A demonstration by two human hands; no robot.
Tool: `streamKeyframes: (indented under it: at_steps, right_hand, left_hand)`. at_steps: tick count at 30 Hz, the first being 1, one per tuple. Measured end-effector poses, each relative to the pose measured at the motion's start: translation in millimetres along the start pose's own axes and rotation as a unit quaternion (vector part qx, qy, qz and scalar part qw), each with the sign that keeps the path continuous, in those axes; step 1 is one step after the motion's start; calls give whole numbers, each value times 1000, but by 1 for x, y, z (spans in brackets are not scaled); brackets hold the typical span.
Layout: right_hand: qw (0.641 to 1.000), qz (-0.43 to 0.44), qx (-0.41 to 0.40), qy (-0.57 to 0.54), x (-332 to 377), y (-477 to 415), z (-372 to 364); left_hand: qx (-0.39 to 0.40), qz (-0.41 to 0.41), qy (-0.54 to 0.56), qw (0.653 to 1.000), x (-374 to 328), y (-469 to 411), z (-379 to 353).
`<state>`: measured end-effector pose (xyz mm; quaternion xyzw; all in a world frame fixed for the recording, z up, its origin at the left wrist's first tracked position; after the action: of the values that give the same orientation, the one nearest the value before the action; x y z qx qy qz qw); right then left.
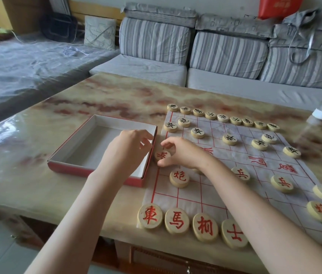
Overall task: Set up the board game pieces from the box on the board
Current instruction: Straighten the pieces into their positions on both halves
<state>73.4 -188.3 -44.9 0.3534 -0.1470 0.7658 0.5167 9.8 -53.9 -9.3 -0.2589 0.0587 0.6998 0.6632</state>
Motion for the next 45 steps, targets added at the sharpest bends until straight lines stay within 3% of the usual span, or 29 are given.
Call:
streamKeyframes:
  at_steps: [5,22,38,45]
  right_hand:
    - [997,12,-36,65,-4,-3,-4]
    - [997,48,14,63,-5,-2,-7]
    - [998,56,-6,-6,-11,2,8]
    - [995,43,-57,-65,-28,24,53]
  left_hand:
    - [7,3,10,1000,0,-1,-2]
    - [-3,0,10,1000,4,-5,-6]
    - [-8,-2,13,1000,3,-12,-8]
    - [17,-24,21,999,-6,-8,-19]
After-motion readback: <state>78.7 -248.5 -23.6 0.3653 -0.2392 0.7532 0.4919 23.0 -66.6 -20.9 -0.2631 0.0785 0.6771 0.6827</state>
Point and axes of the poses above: each hand's wrist, its own y-axis away from the middle knuckle, its own z-axis out of the back of the hand, x = y × z, the point moved 6 cm from there along -y, towards the middle knuckle, and after that the axes turned 9 degrees about -y, right-handed, at the moved point
